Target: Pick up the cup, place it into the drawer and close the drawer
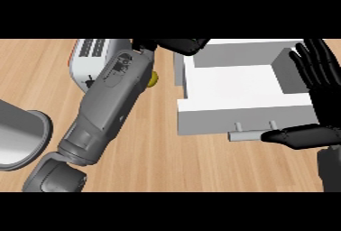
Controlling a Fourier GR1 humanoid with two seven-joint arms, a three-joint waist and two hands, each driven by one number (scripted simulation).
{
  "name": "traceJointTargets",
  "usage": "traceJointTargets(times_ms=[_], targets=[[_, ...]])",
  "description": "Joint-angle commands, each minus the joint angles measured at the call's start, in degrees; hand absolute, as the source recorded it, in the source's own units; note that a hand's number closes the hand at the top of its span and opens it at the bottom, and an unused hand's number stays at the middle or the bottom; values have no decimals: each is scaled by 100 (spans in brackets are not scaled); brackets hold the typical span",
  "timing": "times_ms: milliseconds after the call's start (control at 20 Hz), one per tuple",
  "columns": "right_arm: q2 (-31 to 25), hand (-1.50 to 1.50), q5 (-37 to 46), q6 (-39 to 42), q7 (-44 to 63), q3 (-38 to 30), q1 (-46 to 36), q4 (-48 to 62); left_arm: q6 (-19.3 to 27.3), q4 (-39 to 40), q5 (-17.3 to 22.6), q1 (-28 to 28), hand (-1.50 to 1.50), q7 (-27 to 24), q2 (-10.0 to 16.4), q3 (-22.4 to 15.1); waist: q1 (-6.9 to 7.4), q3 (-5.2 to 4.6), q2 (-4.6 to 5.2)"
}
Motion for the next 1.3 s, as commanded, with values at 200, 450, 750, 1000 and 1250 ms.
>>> traceJointTargets(times_ms=[200, 450, 750, 1000, 1250], targets=[[27, -150, -3, 14, 31, 94, -377, 196, 716, 1402, 506, -1065, 150, 666, -39, -707, -286, 1, 116], [73, -150, -82, 106, -111, 143, -487, 242, 208, 1770, 658, -915, 150, 848, -40, -1404, -515, 7, 166], [91, -150, -25, 187, -169, 279, -548, 288, 100, 1853, 772, -717, 150, 754, -40, -1853, -756, 7, 231], [138, -150, -277, 500, -213, 479, -711, 281, 87, 1640, 1205, -426, -150, 373, -40, -1823, -977, 2, 305], [254, 150, -868, 1262, -71, 1034, -700, 188, 7, 1327, 1841, -396, -150, 21, -40, -1582, -987, -6, 273]])
